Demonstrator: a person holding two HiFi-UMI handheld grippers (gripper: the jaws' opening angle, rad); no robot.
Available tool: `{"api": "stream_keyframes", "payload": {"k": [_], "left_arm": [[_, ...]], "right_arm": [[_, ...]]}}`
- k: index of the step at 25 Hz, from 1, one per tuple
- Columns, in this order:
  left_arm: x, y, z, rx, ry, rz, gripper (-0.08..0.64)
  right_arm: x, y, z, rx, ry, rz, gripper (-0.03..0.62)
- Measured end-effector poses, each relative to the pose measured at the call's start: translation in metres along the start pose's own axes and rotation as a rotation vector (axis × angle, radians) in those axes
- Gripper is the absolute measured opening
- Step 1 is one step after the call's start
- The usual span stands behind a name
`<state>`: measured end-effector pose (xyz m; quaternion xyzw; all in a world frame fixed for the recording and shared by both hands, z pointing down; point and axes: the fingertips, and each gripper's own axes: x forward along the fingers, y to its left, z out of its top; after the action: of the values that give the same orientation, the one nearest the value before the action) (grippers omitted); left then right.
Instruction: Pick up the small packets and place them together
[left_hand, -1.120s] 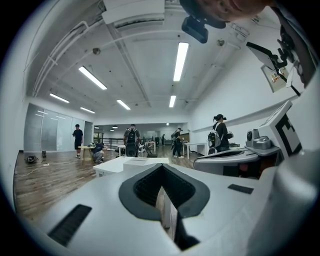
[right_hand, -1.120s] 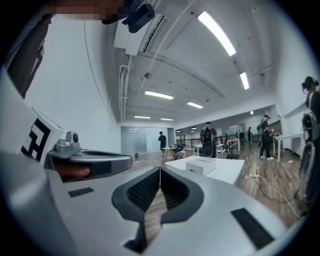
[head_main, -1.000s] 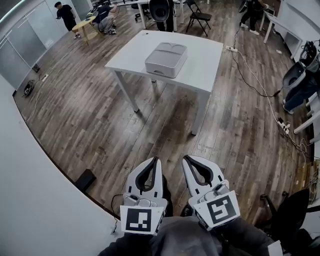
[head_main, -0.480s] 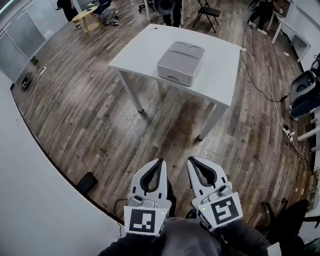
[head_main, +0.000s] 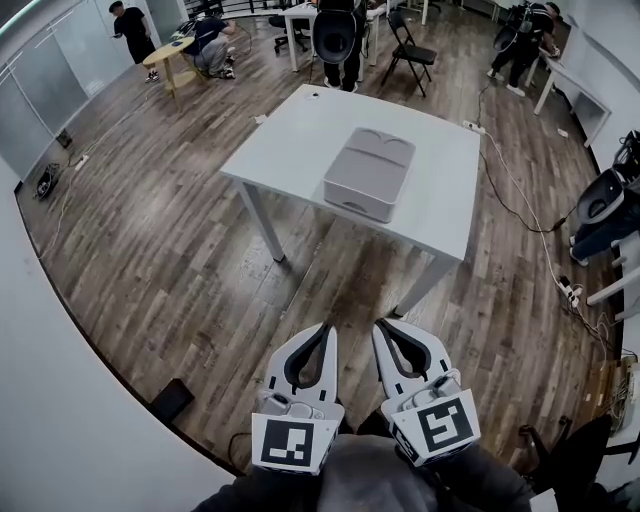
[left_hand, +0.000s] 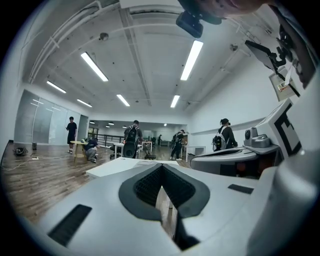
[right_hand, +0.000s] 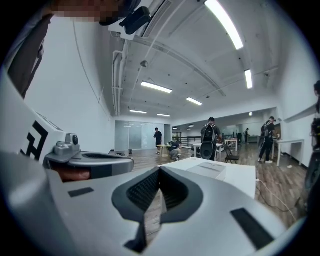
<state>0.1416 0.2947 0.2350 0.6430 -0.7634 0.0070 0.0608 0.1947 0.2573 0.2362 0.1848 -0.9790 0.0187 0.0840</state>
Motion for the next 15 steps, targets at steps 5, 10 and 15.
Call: {"api": "stream_keyframes", "payload": {"k": [5,10,15], "left_arm": [[0.018,0.006,-0.009,0.005,0.021,-0.013,0.000],[0.053,0.017,-0.019,0.009,0.054,-0.003,0.000],[0.089,0.030,-0.036,-0.010,0.116,-0.001,0.000]], "right_arm": [[0.015,-0.013,0.001,-0.015,-0.008,-0.020,0.003],[0.045,-0.035,-0.010,-0.010,0.007,-0.011,0.003],[0.077,-0.057,-0.026,0.028,0.045,0.007,0.003]]}}
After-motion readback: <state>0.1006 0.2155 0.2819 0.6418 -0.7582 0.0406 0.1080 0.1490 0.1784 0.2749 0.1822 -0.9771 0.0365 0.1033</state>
